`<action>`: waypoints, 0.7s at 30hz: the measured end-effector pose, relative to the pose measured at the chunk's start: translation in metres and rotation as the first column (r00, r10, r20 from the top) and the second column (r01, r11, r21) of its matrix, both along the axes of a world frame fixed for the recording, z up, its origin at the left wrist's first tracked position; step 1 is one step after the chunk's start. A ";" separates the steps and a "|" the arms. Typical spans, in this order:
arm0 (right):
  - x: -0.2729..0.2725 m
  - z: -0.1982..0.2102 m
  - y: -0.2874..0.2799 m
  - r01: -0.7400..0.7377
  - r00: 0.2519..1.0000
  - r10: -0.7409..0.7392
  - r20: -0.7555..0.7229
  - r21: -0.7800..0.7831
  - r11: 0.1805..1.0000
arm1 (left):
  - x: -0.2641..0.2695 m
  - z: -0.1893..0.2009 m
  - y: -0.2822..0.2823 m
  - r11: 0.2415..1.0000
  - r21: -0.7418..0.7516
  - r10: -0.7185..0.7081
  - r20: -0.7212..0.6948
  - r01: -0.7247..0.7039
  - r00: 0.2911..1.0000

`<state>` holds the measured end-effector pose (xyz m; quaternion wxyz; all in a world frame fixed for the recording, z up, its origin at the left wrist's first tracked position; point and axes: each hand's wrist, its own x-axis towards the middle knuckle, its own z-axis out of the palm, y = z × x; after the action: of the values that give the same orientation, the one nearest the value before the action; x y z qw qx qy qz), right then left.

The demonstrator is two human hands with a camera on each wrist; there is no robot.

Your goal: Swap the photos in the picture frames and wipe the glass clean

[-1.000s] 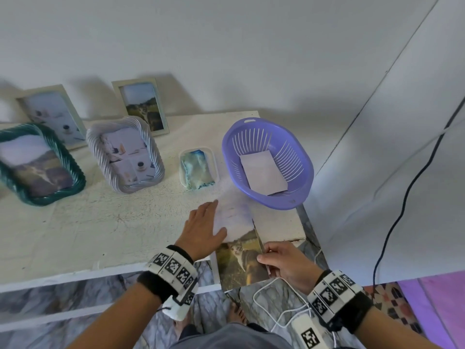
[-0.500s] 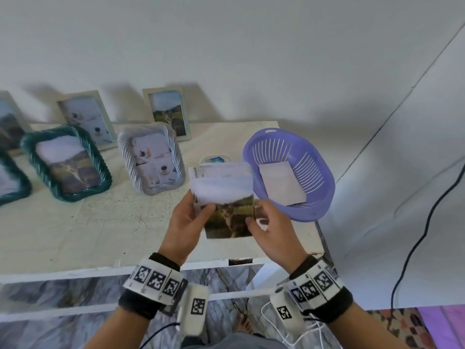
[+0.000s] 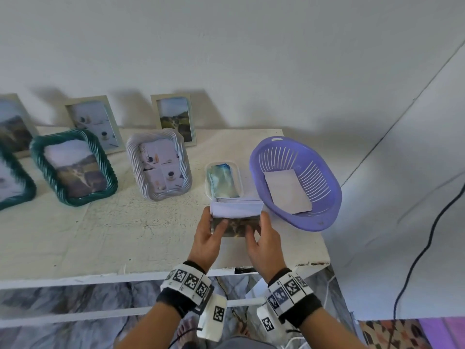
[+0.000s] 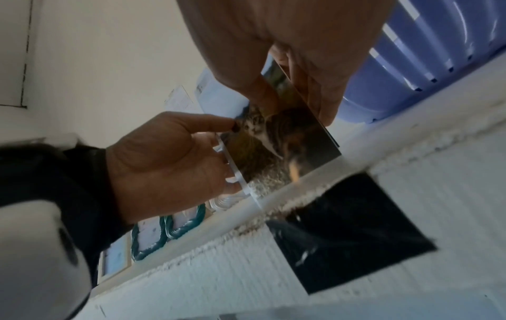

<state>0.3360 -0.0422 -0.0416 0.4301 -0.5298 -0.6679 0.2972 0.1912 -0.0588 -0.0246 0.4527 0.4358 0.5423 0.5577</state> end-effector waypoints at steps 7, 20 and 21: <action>-0.009 -0.015 -0.004 -0.002 1.000 0.002 0.007 -0.053 0.999 | 0.006 -0.004 0.000 0.996 -0.074 -0.053 0.026 0.055 0.998; 0.059 0.085 0.028 -0.138 0.989 0.143 0.036 -0.116 0.984 | 0.002 0.041 0.031 0.987 -0.090 -0.139 -0.054 0.134 0.989; 0.073 0.096 0.042 -0.105 0.992 0.115 0.060 -0.147 0.984 | 0.004 0.040 0.038 0.988 -0.107 -0.128 -0.138 0.114 0.982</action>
<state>0.4086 -0.0004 0.0542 0.3507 -0.5315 -0.6873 0.3493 0.1951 -0.0204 0.0155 0.4662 0.4843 0.5731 0.4686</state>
